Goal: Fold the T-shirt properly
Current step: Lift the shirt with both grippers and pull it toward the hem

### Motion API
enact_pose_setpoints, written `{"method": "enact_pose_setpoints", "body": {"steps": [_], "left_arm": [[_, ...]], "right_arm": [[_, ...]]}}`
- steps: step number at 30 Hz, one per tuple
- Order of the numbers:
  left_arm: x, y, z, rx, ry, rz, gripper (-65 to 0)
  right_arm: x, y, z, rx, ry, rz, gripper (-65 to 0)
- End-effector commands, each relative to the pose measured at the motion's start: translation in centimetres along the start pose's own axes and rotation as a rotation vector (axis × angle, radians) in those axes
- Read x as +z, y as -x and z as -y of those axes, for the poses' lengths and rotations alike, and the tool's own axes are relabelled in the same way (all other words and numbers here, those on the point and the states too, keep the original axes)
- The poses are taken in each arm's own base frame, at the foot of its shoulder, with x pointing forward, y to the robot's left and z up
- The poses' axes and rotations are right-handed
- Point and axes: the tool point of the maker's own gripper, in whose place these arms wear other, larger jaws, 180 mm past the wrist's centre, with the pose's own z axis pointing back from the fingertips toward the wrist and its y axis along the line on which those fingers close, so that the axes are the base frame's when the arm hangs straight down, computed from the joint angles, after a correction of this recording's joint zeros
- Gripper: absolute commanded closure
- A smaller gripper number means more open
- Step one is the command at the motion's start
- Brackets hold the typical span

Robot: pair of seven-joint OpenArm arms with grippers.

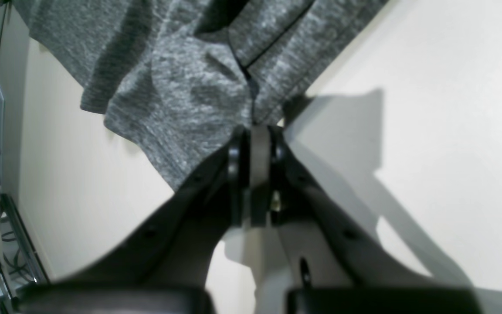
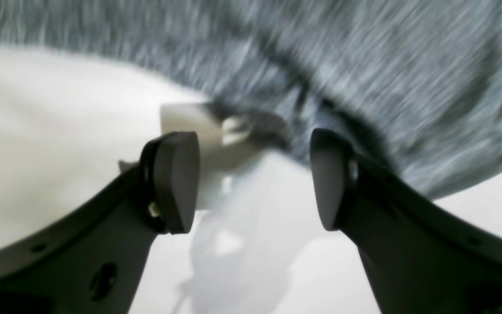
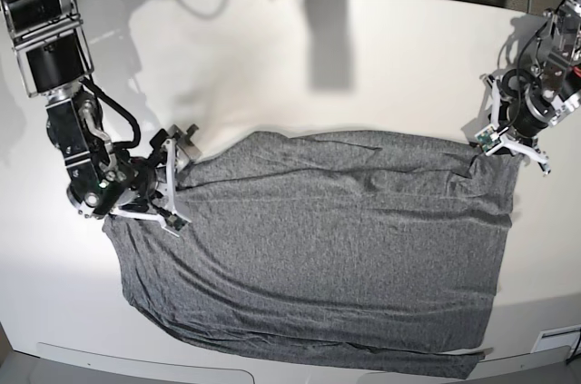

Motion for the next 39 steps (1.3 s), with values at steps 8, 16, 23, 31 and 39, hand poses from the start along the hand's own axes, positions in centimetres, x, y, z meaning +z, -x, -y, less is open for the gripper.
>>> {"method": "enact_pose_setpoints", "body": {"steps": [8, 16, 23, 31, 39], "left_arm": [[0.4, 0.3, -1.1, -0.007, -0.013, -0.008, 0.0], [0.4, 0.6, -1.2, -0.007, -0.013, -0.026, 0.0], [0.4, 1.0, -1.2, -0.007, -0.013, -0.049, 0.0], [0.4, 0.3, -1.0, 0.088, -0.006, -0.011, 0.0], [1.6, -2.0, -1.6, 0.319, 0.015, 0.088, 0.0]], "right_arm": [[-1.1, -0.1, -0.8, 0.276, 0.086, -0.086, -39.6], [-1.9, -1.1, -2.0, 0.379, 0.092, -0.043, -32.2], [-1.9, -1.1, -2.0, 0.374, 0.087, -0.044, -14.8], [-2.0, -0.9, -2.0, 0.370, 0.085, -0.048, 0.0], [-0.6, -1.7, -1.7, 0.295, 0.049, 0.026, 0.0]]}}
